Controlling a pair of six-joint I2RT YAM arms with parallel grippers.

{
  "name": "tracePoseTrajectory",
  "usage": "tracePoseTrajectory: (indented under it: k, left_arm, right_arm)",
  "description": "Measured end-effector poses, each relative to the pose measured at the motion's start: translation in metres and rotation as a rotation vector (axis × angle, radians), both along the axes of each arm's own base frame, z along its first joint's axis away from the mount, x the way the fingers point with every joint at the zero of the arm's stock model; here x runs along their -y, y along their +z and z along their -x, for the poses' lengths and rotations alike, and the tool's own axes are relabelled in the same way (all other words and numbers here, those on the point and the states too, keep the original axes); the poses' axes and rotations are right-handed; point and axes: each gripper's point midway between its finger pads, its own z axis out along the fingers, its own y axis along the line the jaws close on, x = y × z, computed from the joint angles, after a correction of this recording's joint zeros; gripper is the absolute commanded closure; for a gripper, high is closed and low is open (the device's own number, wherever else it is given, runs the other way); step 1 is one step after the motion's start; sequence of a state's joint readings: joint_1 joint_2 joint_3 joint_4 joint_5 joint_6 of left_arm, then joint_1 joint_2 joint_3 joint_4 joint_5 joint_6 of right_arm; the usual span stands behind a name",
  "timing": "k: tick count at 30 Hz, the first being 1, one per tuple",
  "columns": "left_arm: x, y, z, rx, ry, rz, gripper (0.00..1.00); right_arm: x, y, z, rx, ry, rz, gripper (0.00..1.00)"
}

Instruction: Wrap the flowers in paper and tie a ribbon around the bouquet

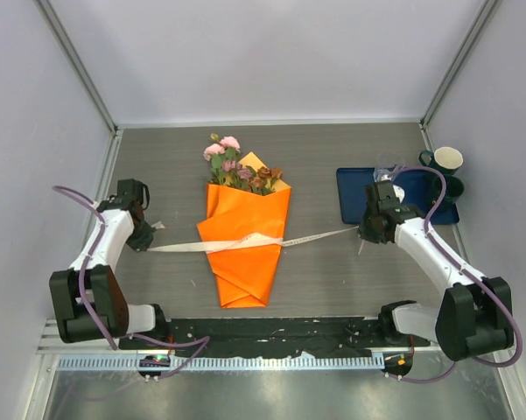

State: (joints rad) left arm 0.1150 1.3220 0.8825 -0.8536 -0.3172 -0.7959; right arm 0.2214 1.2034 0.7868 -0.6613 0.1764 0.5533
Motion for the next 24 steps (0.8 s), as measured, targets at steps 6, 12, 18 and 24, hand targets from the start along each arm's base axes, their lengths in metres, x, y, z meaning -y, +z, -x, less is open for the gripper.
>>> tracePoseTrajectory:
  k: [6, 12, 18, 24]
  left_arm:
    - [-0.004, -0.010, 0.003, -0.036, 0.020, 0.018, 1.00]
    - [-0.004, -0.018, 0.005, -0.070, 0.027, 0.032, 1.00]
    - [-0.015, -0.020, 0.008, -0.074, 0.083, 0.034, 1.00]
    - [-0.023, -0.019, 0.010, -0.071, 0.123, 0.026, 1.00]
  right_arm:
    - [0.016, -0.010, 0.003, -0.047, -0.057, 0.045, 1.00]
    - [0.040, -0.014, 0.010, -0.080, -0.185, 0.075, 1.00]
    - [0.066, -0.032, 0.019, -0.164, -0.324, 0.077, 1.00]
    - [0.077, -0.063, 0.025, -0.271, -0.380, 0.126, 1.00]
